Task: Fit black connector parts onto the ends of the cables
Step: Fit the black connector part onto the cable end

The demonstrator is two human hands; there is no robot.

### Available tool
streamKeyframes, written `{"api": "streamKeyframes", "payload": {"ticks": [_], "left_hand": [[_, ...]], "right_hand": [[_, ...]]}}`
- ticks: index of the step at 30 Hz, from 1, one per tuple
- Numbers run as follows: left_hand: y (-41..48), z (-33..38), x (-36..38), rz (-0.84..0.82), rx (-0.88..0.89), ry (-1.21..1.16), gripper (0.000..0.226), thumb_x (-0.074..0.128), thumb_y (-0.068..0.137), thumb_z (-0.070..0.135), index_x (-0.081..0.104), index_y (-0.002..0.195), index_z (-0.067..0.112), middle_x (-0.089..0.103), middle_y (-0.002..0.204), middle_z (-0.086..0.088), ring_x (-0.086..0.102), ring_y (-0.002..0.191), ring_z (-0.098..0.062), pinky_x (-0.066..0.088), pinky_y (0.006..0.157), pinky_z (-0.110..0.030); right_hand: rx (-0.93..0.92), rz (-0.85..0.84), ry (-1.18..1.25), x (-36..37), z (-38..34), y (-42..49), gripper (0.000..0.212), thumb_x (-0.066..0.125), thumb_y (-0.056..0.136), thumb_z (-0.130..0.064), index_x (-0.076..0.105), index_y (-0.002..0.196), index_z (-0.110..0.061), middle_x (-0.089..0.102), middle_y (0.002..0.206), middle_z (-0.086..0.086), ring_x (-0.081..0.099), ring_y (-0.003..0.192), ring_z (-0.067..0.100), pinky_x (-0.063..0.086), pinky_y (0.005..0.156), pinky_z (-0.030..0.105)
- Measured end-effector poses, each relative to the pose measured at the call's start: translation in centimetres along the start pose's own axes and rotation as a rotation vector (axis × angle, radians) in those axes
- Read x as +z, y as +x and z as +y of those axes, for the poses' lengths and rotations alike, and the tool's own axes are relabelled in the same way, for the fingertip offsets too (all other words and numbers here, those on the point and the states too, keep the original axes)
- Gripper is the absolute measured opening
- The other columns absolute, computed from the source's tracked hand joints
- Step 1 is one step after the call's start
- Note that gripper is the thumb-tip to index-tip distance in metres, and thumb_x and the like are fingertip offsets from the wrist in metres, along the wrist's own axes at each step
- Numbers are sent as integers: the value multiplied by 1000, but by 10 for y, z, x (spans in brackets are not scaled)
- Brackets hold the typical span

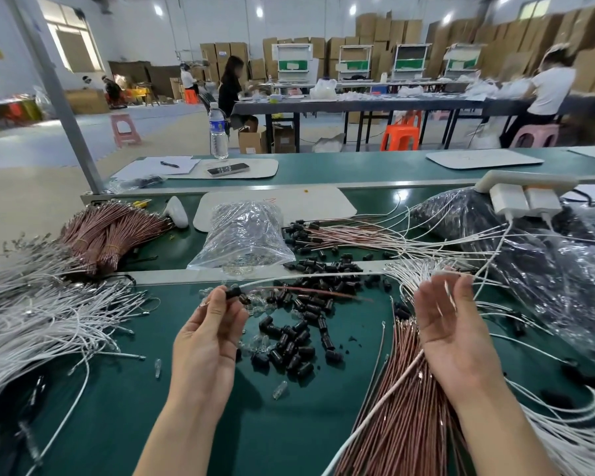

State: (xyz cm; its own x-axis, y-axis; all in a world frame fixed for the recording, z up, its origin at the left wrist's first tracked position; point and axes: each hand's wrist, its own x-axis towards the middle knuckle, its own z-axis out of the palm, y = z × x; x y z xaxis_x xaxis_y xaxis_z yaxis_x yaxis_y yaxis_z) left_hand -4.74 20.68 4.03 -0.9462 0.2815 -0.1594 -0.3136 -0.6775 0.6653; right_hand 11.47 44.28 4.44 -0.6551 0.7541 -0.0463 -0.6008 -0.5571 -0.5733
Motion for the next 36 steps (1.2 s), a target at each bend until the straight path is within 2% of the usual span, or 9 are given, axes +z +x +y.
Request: {"api": "streamKeyframes", "payload": {"ticks": [5,10,13,15,18,23,28,32,36], "left_hand": [[-3,-4,5,35,-98,-188,10,72,78,19,78,78,12,74,81,-2,73,72,-8,59,63,-18],[-12,-16,13,-61,-121,-101,11,71,79,17,79,79,9,75,82,-6,73,71,-11,60,62,-21],[-26,-37,19,-188,-128,220,13,74,78,22,81,84,12,76,87,-14,75,77,-20,61,67,-27],[-34,-49,22,-291,-80,415,18,75,76,29,80,87,15,75,85,-15,74,76,-21,60,68,-27],[-37,-54,24,-314,-39,519,24,76,73,35,80,90,18,74,80,-11,70,72,-17,59,66,-25],[-35,-52,22,-315,-20,539,18,75,76,29,80,92,23,74,80,-5,70,72,-14,59,68,-24],[-34,-54,20,-306,51,617,13,74,84,22,79,93,15,76,82,-9,70,73,-15,60,69,-25],[-33,-55,18,-352,91,675,9,71,91,11,78,93,16,76,80,-9,70,71,-14,59,68,-24],[-33,-55,18,-397,79,678,17,73,86,24,76,101,16,77,85,-10,72,76,-17,59,70,-25]], "right_hand": [[191,-339,-342,11,36,-13,43,59,95,-39,72,120,-6,68,123,22,69,112,32,58,90,32],[195,-535,-776,23,62,-27,68,67,85,-58,50,143,-26,70,128,1,69,112,25,57,93,31],[11,-509,-906,26,71,-31,52,57,90,-52,51,140,-40,71,122,-7,72,104,19,59,88,31],[-71,-468,-899,27,73,-33,30,54,97,-43,67,124,-39,74,113,-3,74,97,20,61,82,30],[-118,-368,-849,26,69,-31,24,54,99,-38,77,103,-31,77,100,2,75,88,21,61,72,27],[-40,-218,-736,21,70,-24,25,60,92,-41,79,100,-27,78,98,7,76,86,21,59,72,24],[68,-273,-675,20,69,-21,36,72,81,-49,79,106,-25,77,103,9,75,93,23,59,77,24],[118,-403,-696,21,70,-23,24,78,82,-33,76,105,-27,77,105,13,74,96,26,59,79,25],[71,-359,-721,21,69,-23,18,78,79,-27,76,97,-29,78,97,10,75,90,21,58,76,23]]}}
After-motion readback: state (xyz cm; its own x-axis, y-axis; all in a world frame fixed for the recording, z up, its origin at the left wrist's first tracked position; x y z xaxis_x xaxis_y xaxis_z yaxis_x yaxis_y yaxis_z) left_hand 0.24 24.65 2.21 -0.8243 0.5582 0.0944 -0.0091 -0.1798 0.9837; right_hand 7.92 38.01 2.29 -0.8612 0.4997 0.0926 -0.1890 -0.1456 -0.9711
